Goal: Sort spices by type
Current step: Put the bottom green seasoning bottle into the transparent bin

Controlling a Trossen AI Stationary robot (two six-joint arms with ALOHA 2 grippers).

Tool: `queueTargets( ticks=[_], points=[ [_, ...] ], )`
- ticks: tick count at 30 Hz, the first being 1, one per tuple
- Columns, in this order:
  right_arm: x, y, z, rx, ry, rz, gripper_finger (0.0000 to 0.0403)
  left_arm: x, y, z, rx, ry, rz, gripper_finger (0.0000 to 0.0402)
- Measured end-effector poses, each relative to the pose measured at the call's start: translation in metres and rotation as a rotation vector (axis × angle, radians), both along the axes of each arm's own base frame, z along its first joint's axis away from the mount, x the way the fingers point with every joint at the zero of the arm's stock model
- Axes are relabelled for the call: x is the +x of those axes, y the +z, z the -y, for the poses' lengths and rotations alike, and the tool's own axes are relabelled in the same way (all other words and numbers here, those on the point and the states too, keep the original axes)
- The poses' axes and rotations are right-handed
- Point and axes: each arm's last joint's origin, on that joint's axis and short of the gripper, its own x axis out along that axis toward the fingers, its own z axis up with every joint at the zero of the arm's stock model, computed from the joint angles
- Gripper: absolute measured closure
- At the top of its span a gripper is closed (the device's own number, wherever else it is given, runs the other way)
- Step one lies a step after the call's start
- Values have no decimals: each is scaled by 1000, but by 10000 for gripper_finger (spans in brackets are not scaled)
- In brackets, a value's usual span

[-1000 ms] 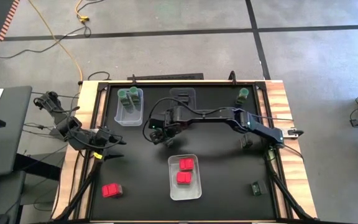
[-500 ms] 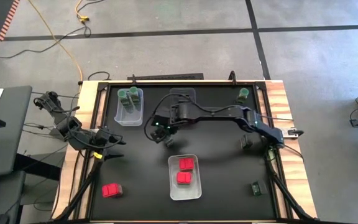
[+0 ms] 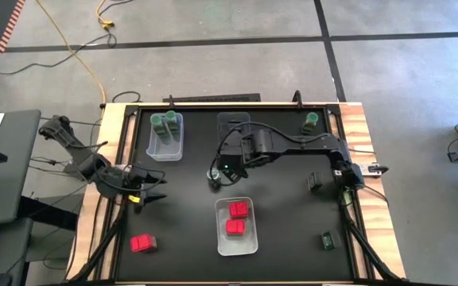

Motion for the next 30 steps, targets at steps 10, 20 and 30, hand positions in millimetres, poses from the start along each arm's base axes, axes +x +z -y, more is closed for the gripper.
queueTargets(
  ticks=[10, 20, 30],
  points=[
    [-54, -36, -4, 31, 10, -73, 103, 35, 3, -3, -1, 184, -19, 148],
    [-175, -71, 10, 117, -9, 287, 104, 83, 29, -20, 17, 345, -73, 148],
    [-245, -100, 18, 77, 178, 743, 104, 156, 53, -46, -89, 462, -210, 148]
  ],
)
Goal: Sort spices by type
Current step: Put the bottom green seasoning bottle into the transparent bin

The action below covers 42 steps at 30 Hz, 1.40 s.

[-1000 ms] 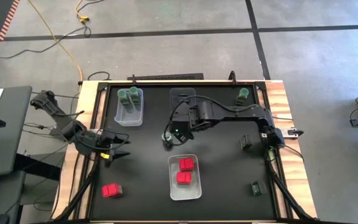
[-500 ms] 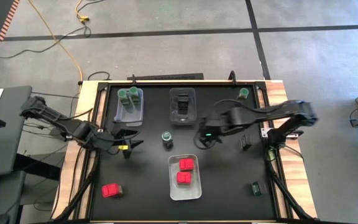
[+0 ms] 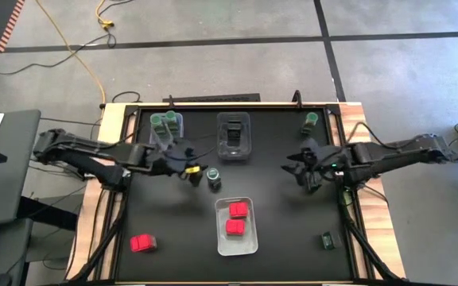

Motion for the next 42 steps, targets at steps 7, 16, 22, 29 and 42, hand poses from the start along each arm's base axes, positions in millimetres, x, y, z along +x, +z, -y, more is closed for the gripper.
queueTargets(
  ticks=[7, 16, 22, 29, 42],
  points=[
    [-18, -5, 2, 11, 11, 98, 104, 45, 14, -26, -176, 169, -147, 148],
    [-23, -4, 2, -5, 23, 98, 104, 91, 27, -45, -150, 128, -331, 148],
    [-25, -9, 2, -3, 36, 42, 104, 108, 9, -43, -173, 38, -421, 148],
    [-25, -9, 2, -3, 38, 40, 104, 113, -7, -39, -202, -104, -528, 148],
    [-26, -11, 2, 0, 38, 19, 103, 124, -34, -29, -264, -161, -627, 148]
  ],
)
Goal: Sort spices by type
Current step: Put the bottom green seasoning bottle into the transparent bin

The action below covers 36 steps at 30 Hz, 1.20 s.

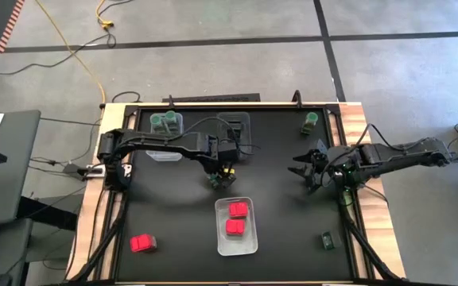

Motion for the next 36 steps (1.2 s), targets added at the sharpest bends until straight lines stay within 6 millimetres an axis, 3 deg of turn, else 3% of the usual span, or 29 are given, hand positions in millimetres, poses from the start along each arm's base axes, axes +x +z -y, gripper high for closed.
queueTargets(
  ticks=[36],
  points=[
    [0, 0, 0, 0, 4, -7, 104, 4, -41, 9, -34, 40, -187, 154]
  ],
)
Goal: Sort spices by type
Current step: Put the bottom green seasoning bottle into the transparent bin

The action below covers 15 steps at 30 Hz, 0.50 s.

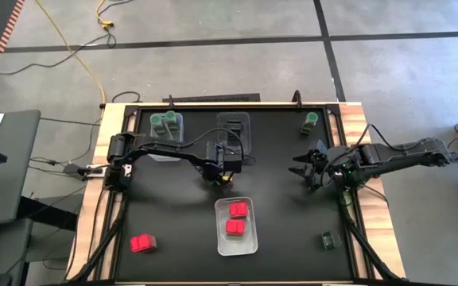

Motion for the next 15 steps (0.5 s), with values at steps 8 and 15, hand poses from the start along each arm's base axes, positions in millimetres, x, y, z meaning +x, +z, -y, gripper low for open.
queueTargets(
  ticks=[8, 15],
  points=[
    [0, 0, 0, -2, 3, -1, 104, -1, 0, 0, -4, 4, -7, 205],
    [0, 0, 0, -2, 5, -1, 104, -1, 0, -4, -4, -4, -13, 208]
  ],
)
